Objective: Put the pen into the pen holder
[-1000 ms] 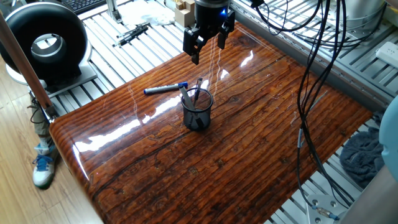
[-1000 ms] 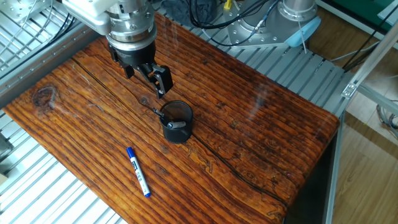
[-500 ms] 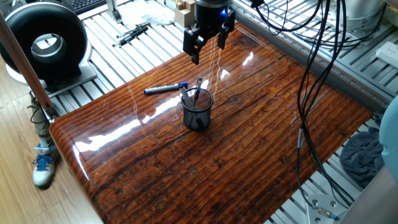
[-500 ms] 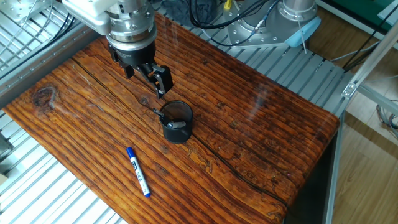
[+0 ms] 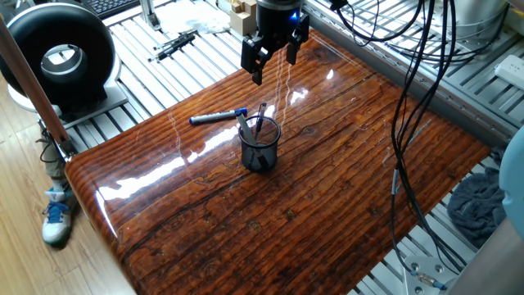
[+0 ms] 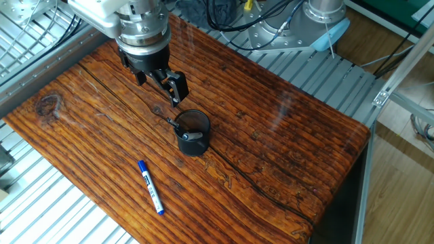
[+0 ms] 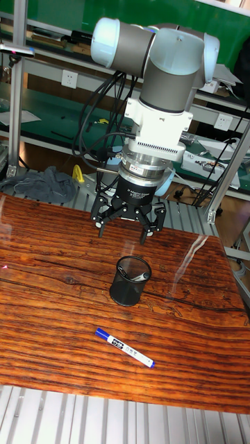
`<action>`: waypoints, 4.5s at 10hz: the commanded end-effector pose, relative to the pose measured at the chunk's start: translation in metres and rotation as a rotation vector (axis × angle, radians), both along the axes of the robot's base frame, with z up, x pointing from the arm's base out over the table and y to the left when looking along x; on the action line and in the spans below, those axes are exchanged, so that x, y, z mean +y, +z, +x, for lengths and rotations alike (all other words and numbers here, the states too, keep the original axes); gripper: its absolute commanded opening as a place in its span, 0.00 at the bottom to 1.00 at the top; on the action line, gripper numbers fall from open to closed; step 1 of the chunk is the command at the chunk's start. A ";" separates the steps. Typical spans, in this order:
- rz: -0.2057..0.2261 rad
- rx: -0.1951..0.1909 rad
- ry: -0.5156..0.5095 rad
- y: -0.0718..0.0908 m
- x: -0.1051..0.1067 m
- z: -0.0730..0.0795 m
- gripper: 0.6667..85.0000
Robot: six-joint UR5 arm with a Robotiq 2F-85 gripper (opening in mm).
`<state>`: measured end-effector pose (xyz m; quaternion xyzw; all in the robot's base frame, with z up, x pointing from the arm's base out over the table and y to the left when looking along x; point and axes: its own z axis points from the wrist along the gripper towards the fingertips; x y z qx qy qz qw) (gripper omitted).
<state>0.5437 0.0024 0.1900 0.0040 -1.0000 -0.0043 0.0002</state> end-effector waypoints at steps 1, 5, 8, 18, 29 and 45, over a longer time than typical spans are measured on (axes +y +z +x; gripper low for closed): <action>-0.056 -0.027 0.023 0.000 -0.012 0.007 0.01; -0.073 -0.030 0.032 -0.001 -0.014 0.008 0.01; -0.080 -0.035 0.079 -0.001 -0.016 0.010 0.01; -0.055 -0.004 0.036 0.002 -0.010 0.000 0.01; 0.043 -0.222 -0.155 0.009 0.011 0.057 0.01; -0.017 -0.090 0.550 -0.006 0.050 0.105 0.01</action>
